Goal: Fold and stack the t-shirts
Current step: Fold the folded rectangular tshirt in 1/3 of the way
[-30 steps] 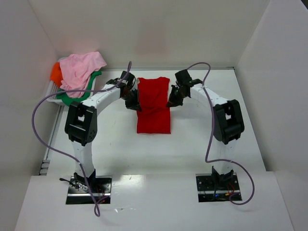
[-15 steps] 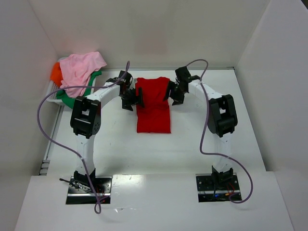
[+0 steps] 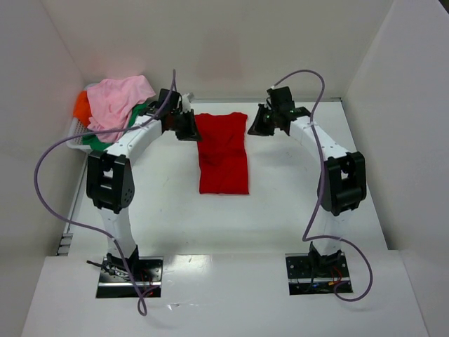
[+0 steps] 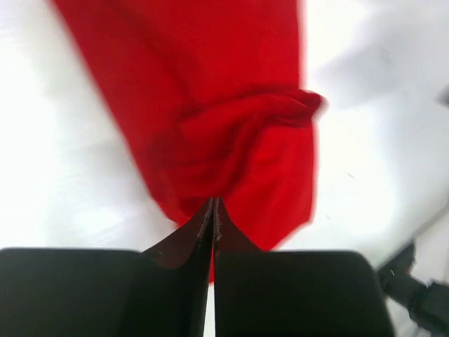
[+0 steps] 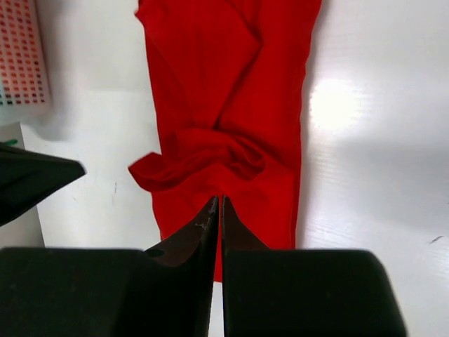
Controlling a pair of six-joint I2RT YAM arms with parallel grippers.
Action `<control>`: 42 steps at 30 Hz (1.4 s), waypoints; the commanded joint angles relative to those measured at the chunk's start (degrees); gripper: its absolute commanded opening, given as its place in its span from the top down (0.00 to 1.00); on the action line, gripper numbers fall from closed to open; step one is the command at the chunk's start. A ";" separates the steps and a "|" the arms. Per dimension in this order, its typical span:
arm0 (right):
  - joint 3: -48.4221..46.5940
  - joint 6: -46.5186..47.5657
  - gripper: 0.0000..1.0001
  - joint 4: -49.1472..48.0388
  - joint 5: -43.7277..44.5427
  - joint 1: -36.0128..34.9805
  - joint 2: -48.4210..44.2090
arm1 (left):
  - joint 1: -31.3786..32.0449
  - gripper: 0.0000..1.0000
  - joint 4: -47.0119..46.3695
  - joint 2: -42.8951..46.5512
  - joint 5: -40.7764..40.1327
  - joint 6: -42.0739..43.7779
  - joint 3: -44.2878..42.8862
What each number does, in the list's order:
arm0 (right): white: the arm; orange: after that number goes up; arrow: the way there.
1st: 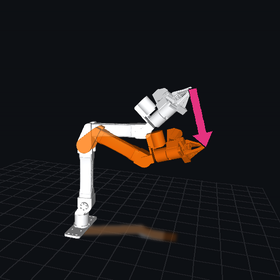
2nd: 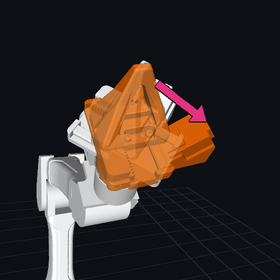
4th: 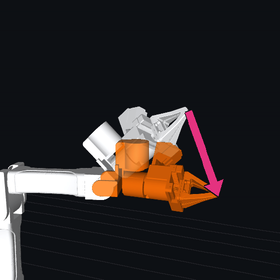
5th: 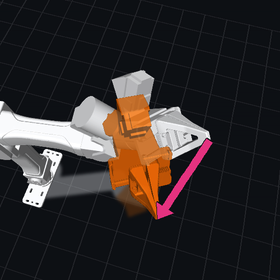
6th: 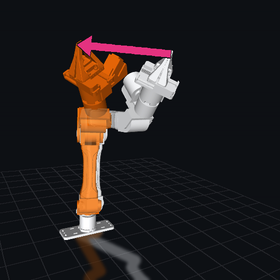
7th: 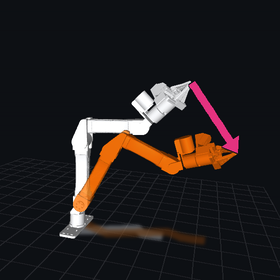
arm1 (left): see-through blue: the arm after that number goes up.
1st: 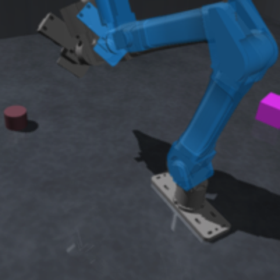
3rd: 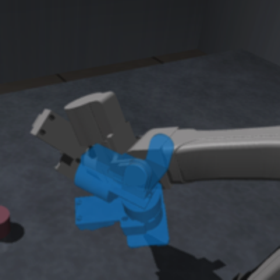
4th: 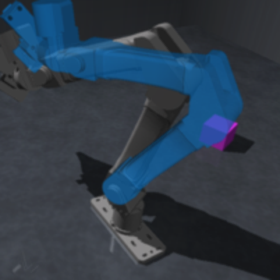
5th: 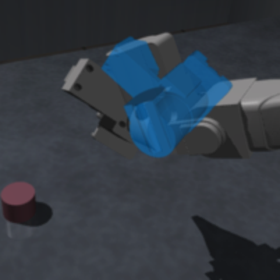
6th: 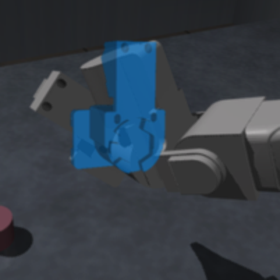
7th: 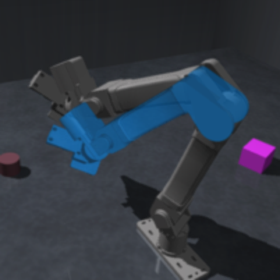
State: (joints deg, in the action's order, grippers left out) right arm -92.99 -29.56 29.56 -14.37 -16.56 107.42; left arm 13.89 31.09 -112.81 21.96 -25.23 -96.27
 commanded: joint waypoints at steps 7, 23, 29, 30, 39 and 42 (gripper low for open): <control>10.29 -1.20 0.90 -4.60 -4.53 -3.92 -1.60 | 4.04 0.95 -5.34 3.48 9.16 -2.10 10.13; 5.98 -0.15 0.84 -5.92 -5.76 -3.92 5.52 | 4.04 0.89 -9.90 -4.86 5.55 -2.72 11.55; 2.55 0.91 0.84 -4.78 -5.23 -3.92 7.98 | 1.32 0.89 -9.91 -10.22 4.50 -2.72 3.64; 1.77 0.91 0.84 -4.25 -5.23 -3.92 8.51 | 1.32 0.89 -9.30 -10.23 3.89 -2.72 2.59; -2.19 0.91 0.80 -3.72 -4.70 -3.92 11.68 | -2.02 0.68 -7.90 -17.26 3.88 -3.24 -7.52; -2.72 0.91 0.75 -3.72 -4.09 -3.92 12.20 | -2.55 0.61 -6.66 -17.79 2.49 -3.24 -8.85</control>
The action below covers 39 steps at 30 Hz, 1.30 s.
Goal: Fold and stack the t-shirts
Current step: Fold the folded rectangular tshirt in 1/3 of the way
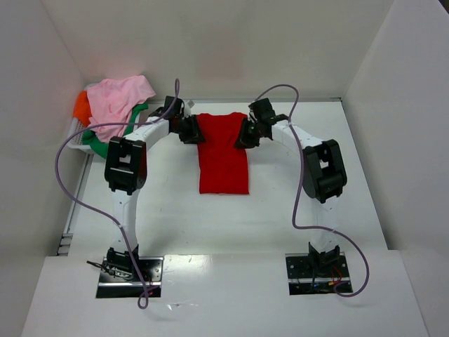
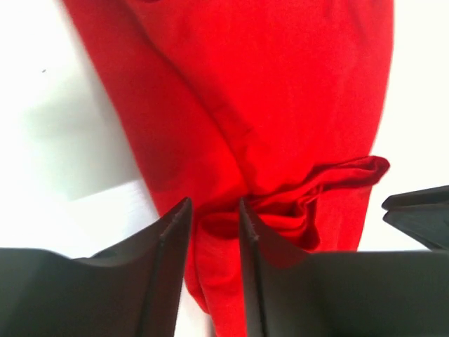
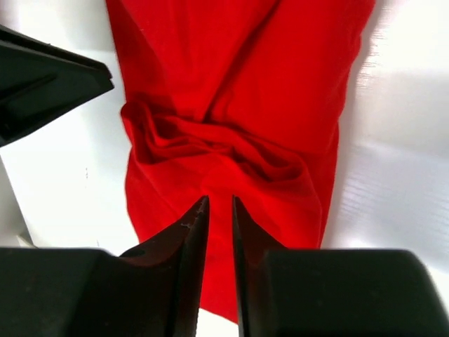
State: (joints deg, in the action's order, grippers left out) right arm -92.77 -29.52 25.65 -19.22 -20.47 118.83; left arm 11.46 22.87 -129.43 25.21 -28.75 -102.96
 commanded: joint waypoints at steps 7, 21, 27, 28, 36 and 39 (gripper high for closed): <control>-1.45 1.39 0.54 0.10 4.02 0.51 0.79 | -1.97 0.29 1.39 5.05 1.85 2.91 1.61; 1.62 2.45 0.62 -1.65 4.55 1.66 2.99 | -2.59 0.42 -8.72 3.04 16.62 0.36 9.18; 2.16 2.45 0.66 -2.71 4.02 1.66 4.74 | -2.59 0.37 -8.72 0.67 19.52 0.89 9.71; 2.16 2.45 0.66 -2.71 4.02 1.66 4.75 | -2.59 0.37 -8.72 0.67 20.05 0.89 9.71; -0.21 2.45 0.70 -2.71 4.02 1.66 6.68 | -2.59 0.39 -8.72 -1.09 20.05 0.89 10.32; -0.22 2.45 0.72 -2.18 4.54 1.66 7.20 | -2.59 0.46 -8.72 -1.62 19.36 0.89 9.79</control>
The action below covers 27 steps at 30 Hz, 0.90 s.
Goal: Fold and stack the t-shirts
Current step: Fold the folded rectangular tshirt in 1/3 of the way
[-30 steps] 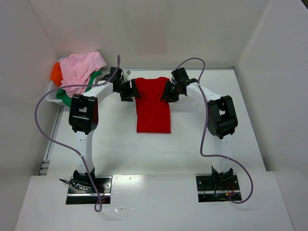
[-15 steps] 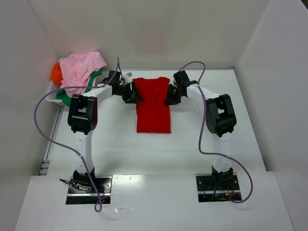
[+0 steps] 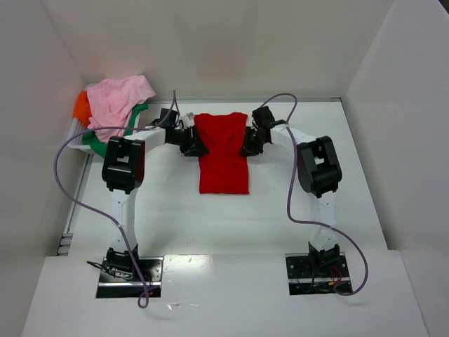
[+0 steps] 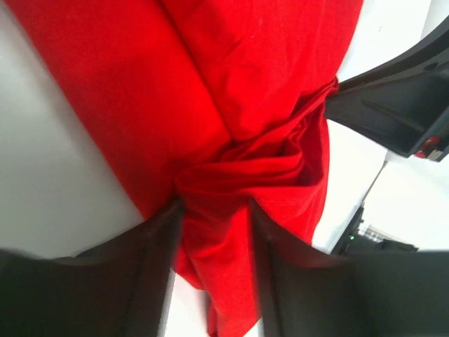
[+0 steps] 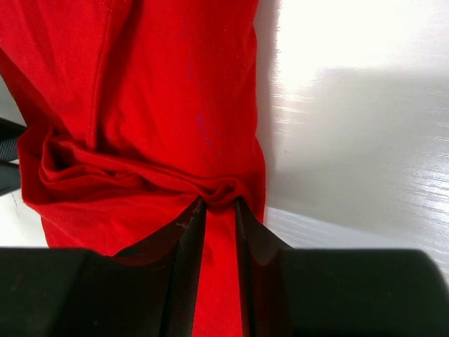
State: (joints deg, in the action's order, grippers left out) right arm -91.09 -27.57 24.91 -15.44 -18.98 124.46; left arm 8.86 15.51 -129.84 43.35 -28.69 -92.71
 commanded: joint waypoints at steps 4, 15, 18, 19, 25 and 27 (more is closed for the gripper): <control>-2.43 0.50 0.73 -1.44 0.76 0.70 1.57 | 0.01 0.63 0.57 -1.20 -1.86 0.30 -0.99; -2.43 -0.03 0.73 -0.38 2.35 1.23 3.24 | 0.01 0.82 2.50 0.82 -14.69 -1.72 -0.37; -2.43 -0.03 0.73 -0.38 2.35 1.23 3.24 | 0.01 0.82 3.03 1.35 -14.70 -1.20 -0.89; -2.43 -0.03 0.73 -0.38 2.35 1.75 3.24 | 0.01 0.80 3.04 1.35 -14.70 -0.59 -0.90; -4.18 -0.03 0.73 0.84 2.35 2.28 2.71 | 0.01 0.58 7.15 4.23 -11.81 1.52 -3.35; -6.29 0.59 0.65 3.04 2.35 2.28 0.53 | 0.01 0.34 8.39 6.87 -11.27 2.58 -3.89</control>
State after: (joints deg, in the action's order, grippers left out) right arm -93.62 -28.10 26.09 -15.77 -17.80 125.86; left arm 9.34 19.94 -128.49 34.24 -29.21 -94.52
